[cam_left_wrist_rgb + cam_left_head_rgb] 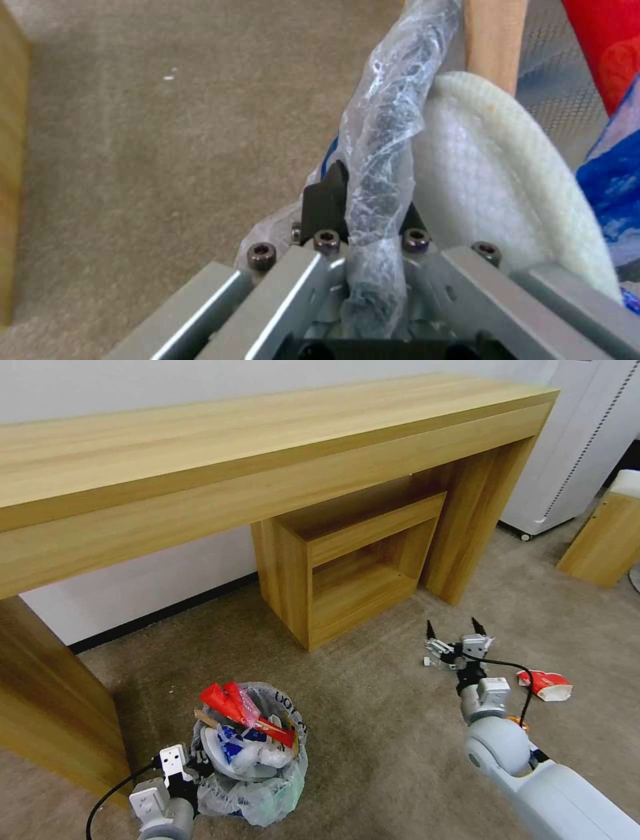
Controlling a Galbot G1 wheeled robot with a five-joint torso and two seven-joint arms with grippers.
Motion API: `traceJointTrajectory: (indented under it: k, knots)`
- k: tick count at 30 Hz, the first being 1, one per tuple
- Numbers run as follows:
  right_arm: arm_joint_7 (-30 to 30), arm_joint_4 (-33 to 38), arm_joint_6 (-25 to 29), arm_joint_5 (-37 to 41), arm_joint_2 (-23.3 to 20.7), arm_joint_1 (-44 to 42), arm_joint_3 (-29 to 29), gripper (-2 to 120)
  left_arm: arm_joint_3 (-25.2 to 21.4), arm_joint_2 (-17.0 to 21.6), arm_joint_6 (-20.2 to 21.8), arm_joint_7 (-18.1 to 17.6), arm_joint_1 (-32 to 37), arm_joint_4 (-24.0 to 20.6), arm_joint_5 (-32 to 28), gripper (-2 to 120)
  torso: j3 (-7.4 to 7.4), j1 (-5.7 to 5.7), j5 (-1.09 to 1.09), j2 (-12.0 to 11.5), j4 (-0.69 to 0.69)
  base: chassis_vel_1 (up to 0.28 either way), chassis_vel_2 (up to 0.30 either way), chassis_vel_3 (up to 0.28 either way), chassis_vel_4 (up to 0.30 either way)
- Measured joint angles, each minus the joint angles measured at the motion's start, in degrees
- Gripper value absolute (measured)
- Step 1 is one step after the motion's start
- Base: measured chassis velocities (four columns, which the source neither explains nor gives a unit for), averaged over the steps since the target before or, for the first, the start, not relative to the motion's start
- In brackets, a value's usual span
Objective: Pick up the trash bin and place the garbage on the floor into it.
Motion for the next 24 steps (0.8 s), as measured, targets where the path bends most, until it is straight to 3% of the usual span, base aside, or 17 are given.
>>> traceJointTrajectory:
  k: [24]
  knots:
    - [1.05,-0.11,1.91,-0.59,2.27,-4.98,4.76,100,0.16,0.35,-0.38,0.08,1.08,-0.94,0.64,0,0.0,0.0,-0.01,0.0,0.0,-0.101,-0.1,-0.093,-0.105]
